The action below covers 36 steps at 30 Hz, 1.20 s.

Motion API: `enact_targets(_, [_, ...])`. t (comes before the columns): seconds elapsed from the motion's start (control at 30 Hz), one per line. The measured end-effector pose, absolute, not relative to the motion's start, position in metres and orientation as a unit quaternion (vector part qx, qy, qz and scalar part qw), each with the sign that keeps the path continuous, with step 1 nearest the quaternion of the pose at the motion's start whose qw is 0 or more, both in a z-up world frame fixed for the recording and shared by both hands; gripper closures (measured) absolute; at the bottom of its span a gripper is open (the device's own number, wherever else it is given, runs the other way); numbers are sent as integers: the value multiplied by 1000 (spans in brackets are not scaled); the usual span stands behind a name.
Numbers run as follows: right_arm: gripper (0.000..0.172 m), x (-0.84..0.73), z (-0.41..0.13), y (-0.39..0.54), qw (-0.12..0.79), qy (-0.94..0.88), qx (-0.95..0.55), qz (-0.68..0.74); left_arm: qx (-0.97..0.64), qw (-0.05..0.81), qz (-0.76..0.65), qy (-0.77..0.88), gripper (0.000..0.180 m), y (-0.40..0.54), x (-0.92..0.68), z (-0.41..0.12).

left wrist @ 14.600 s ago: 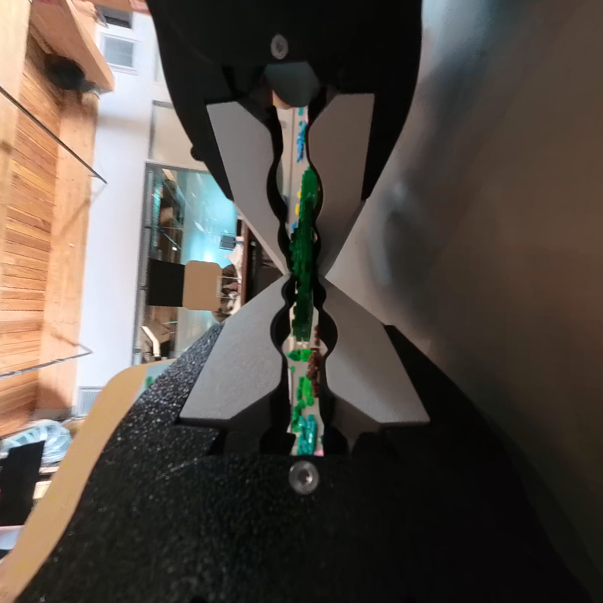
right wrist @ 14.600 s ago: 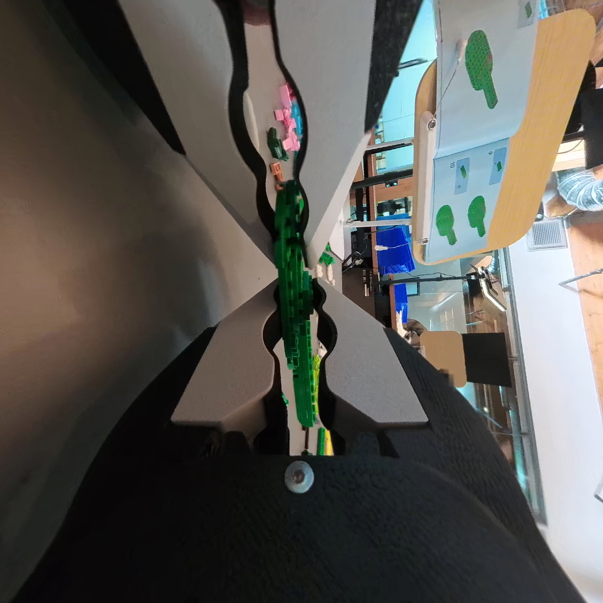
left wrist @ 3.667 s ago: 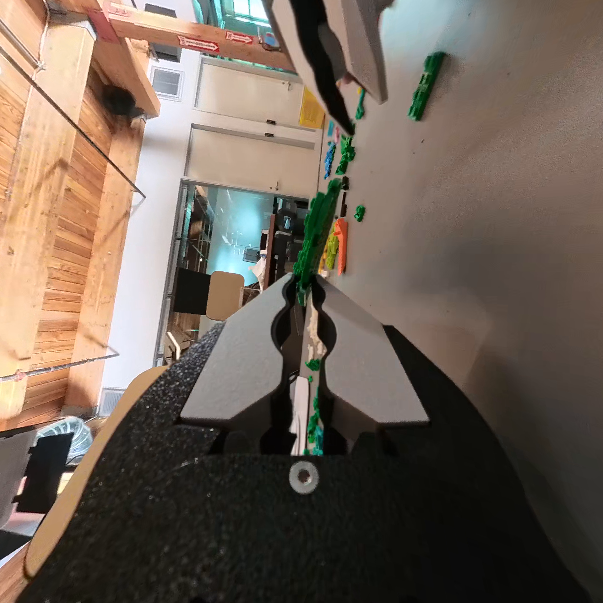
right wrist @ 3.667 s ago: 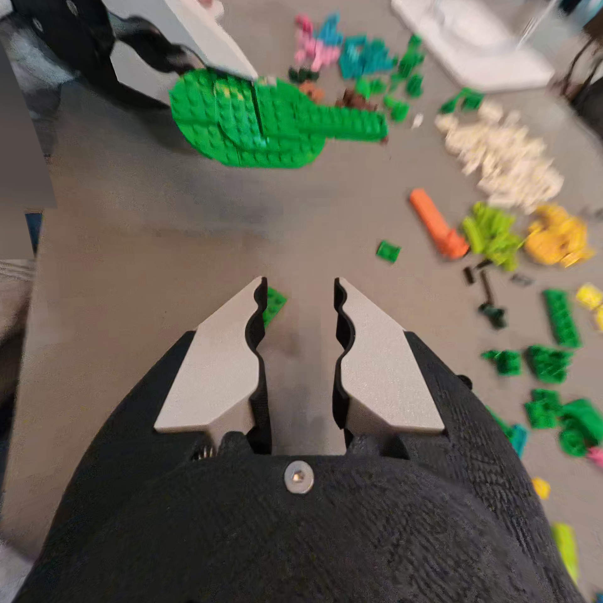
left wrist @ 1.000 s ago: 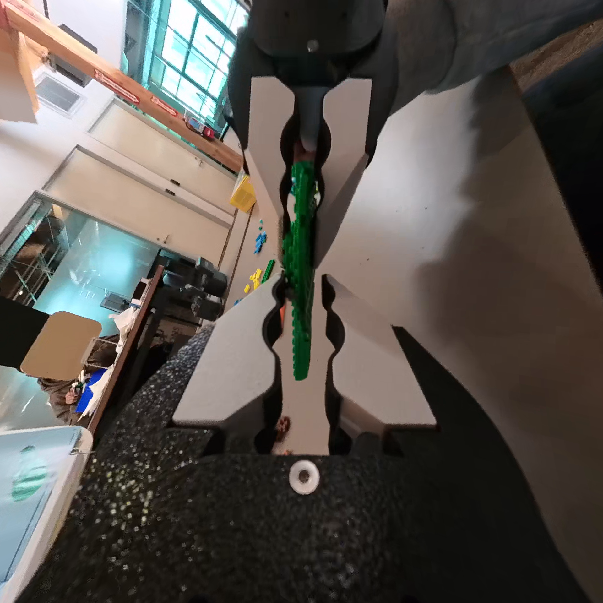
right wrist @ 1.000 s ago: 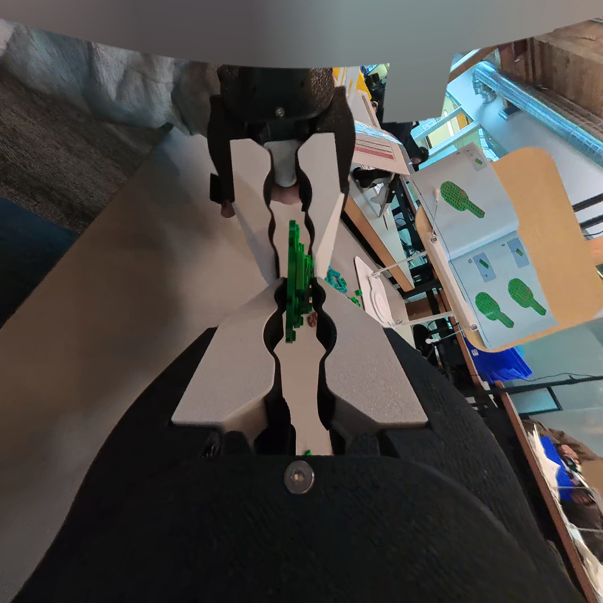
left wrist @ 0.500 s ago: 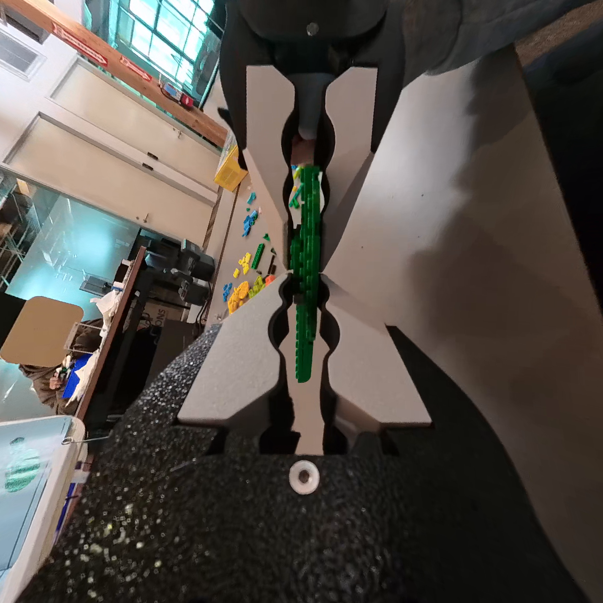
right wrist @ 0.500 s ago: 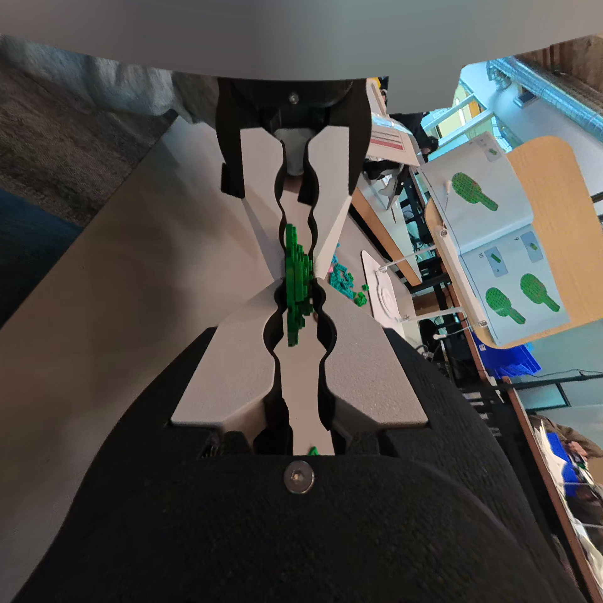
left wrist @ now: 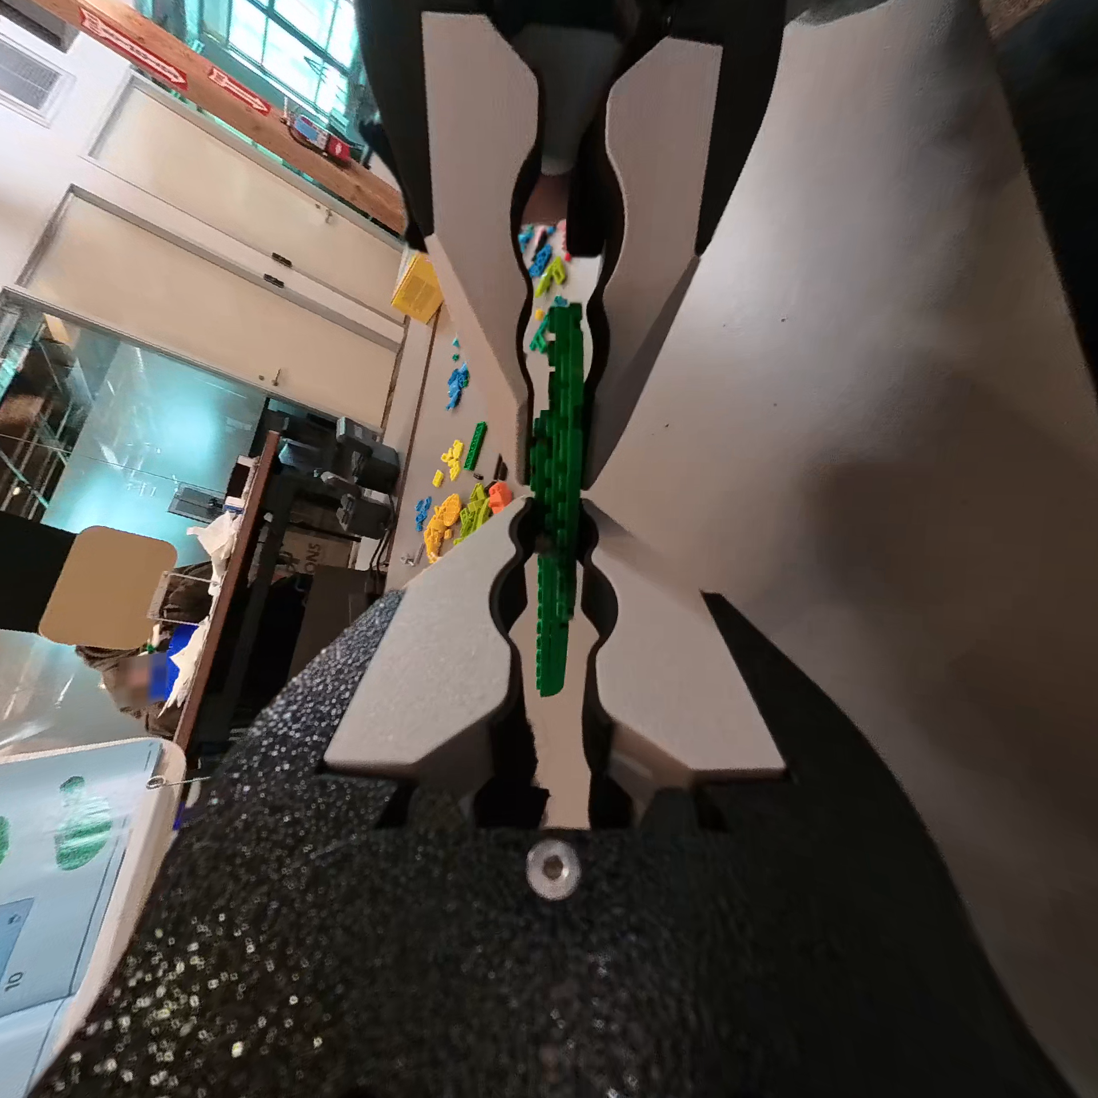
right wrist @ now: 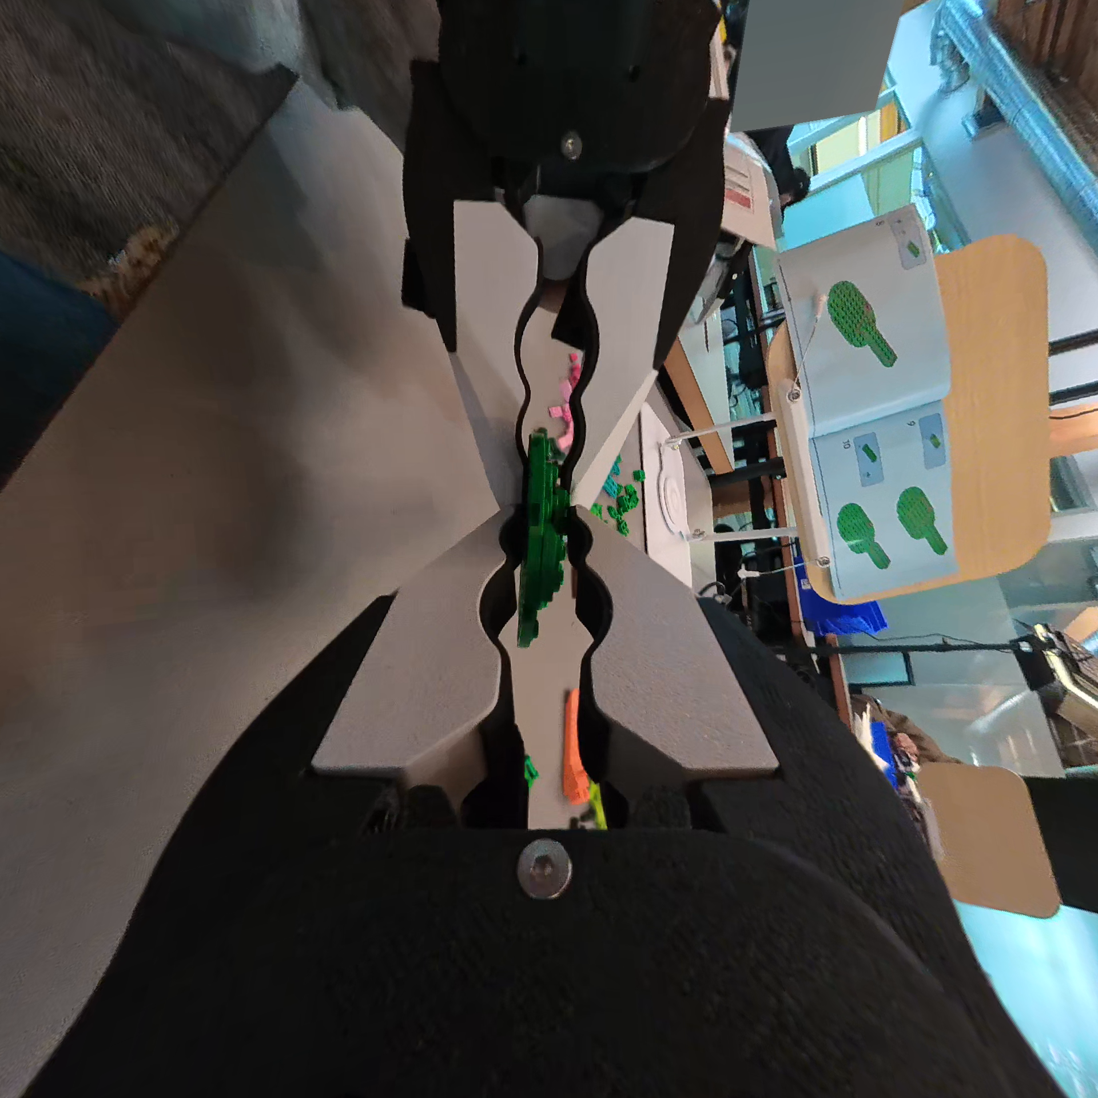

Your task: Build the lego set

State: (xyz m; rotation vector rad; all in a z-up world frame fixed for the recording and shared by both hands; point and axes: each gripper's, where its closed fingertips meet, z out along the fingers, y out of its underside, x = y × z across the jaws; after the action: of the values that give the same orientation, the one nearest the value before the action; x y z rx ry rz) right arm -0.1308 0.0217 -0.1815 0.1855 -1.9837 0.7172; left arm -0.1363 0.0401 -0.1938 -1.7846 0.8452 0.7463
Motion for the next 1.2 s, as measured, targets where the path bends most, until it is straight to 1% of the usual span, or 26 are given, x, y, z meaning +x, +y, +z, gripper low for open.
enact_targets(0.13, [160, -132, -182, 23, 492, -825, 70, 271, -734, 492, 316, 346, 171, 41, -137, -193])
enact_targets(0.27, [161, -131, -186, 24, 511, -829, 103, 201, -739, 482, 317, 349, 171, 41, -137, -196])
enact_targets(0.4, [161, -132, -187, 25, 526, -826, 119, 164, -742, 472, 323, 349, 171, 42, -139, -197])
enact_targets(0.47, [161, -132, -187, 23, 525, -825, 109, 177, -744, 470, 320, 350, 171, 41, -139, -197])
enact_targets(0.57, [161, -133, -177, 17, 514, -817, 69, 252, -735, 483, 318, 354, 171, 36, -140, -191])
enact_targets(0.6, [157, -133, -168, 15, 521, -804, 57, 281, -725, 508, 309, 347, 171, 35, -138, -183])
enact_targets(0.67, [131, -134, -157, 18, 519, -797, 32, 306, -712, 546, 276, 343, 171, 30, -132, -175])
enact_targets(0.7, [130, -134, -155, 20, 514, -799, 28, 310, -708, 554, 274, 342, 171, 29, -131, -173])
enact_targets(0.73, [131, -132, -154, 20, 511, -799, 34, 315, -707, 555, 274, 342, 171, 29, -132, -174])
enact_targets(0.77, [138, -130, -154, 18, 512, -798, 45, 315, -709, 553, 273, 342, 171, 30, -132, -175])
enact_targets(0.9, [158, -126, -160, 15, 510, -805, 67, 295, -704, 564, 270, 338, 171, 30, -131, -173])
enact_targets(1.1, [161, -128, -159, 16, 513, -805, 37, 295, -699, 557, 294, 338, 171, 30, -135, -170])
enact_targets(1.2, [160, -123, -160, 14, 506, -803, 44, 312, -697, 561, 281, 347, 171, 30, -131, -173])
